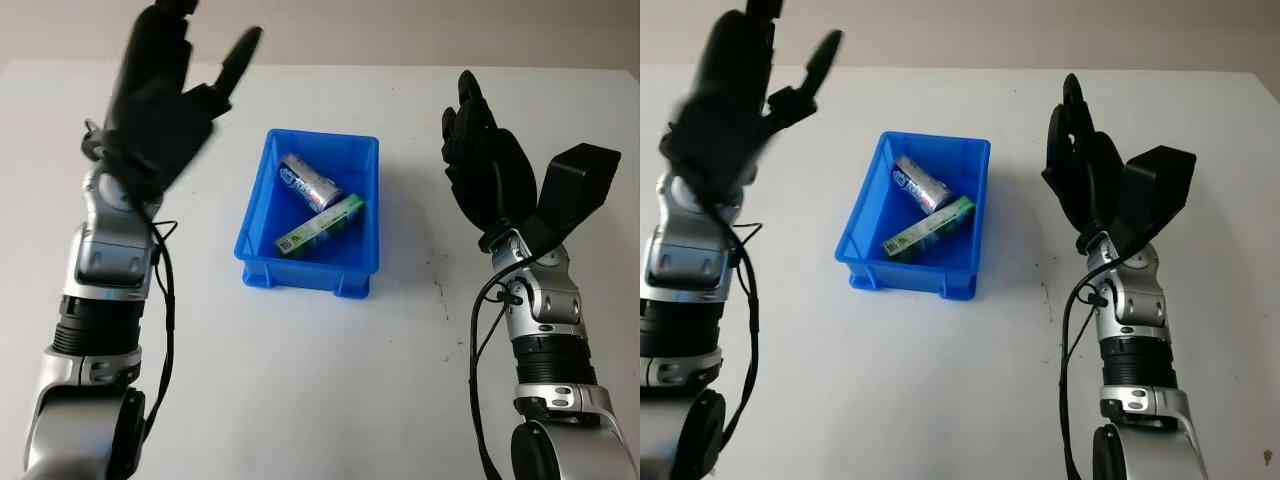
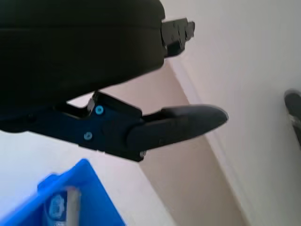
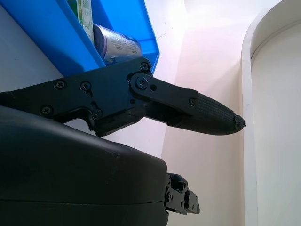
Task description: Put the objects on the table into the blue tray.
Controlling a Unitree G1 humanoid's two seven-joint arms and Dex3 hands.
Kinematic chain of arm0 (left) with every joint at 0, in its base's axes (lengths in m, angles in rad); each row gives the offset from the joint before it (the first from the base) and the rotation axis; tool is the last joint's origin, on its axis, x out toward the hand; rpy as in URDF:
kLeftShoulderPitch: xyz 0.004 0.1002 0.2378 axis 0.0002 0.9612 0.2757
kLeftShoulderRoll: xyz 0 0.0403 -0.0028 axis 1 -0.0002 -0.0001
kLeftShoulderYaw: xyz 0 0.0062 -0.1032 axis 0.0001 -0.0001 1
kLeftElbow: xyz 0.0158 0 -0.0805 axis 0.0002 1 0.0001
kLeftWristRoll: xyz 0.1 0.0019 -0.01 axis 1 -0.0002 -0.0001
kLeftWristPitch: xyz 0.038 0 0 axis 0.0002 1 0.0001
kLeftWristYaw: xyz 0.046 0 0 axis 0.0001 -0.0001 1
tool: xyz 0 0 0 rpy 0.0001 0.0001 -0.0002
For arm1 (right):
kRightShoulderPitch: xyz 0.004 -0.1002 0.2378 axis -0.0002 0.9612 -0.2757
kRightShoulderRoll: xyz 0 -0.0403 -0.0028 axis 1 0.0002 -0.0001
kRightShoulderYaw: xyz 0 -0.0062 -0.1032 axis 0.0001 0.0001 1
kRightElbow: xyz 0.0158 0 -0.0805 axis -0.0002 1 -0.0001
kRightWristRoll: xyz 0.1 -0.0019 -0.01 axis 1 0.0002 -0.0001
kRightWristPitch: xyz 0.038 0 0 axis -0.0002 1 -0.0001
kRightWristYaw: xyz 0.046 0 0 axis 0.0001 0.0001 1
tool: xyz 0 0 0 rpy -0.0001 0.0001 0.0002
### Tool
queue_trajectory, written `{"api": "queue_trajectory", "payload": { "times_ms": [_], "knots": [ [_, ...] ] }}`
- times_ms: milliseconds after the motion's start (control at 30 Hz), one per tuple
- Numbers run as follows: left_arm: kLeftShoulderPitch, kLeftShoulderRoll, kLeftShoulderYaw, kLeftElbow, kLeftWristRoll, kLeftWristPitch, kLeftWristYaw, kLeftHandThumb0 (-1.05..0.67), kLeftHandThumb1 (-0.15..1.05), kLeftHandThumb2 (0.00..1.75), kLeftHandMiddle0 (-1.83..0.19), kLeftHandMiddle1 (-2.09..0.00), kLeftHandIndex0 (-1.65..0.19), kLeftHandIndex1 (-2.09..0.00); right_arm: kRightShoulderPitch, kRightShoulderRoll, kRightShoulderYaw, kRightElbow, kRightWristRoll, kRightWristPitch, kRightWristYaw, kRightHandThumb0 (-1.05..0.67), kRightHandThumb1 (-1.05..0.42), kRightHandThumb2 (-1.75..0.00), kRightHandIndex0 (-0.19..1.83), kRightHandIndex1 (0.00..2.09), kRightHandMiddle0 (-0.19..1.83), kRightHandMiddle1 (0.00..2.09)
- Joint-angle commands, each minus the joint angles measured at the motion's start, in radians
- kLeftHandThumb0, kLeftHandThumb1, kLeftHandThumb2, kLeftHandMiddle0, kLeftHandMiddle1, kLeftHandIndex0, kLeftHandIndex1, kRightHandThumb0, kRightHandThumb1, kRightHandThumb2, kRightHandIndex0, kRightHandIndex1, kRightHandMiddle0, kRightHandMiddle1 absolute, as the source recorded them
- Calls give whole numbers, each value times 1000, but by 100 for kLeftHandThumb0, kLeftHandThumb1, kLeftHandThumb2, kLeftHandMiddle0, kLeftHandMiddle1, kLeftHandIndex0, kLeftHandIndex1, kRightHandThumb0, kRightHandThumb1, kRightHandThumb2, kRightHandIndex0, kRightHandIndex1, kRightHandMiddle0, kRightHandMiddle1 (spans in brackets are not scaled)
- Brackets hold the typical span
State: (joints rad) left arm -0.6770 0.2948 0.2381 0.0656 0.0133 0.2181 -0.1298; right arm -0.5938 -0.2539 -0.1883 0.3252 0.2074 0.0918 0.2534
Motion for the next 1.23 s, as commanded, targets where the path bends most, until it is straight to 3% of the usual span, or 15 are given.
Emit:
{"api": "queue_trajectory", "payload": {
  "times_ms": [0,267,600,867,1200],
  "knots": [
    [36,0,37,-18,-60,20,-17,-76,105,66,19,-1,19,0,-17,-1,-2,-21,-4,-5,-13,-80,-105,-75,-19,0,-19,0],
    [152,33,148,79,-250,-47,-99,-76,105,72,19,0,19,0,-23,-20,-2,-19,-3,-22,-3,-82,-105,-77,-19,0,-19,0],
    [173,89,130,282,-281,-137,-218,-80,105,70,19,0,19,0,-38,-17,-10,14,-6,-25,-16,-81,-105,-77,-19,0,-19,0],
    [169,30,106,300,-293,-172,-196,-83,105,70,19,0,19,0,-39,-6,0,11,-18,-9,-45,-80,-105,-77,-19,0,-19,0],
    [173,16,85,257,-301,-183,-167,-84,105,70,19,0,19,0,-24,-5,6,-11,-19,4,-60,-79,-105,-77,-19,0,-19,0]
  ]
}}
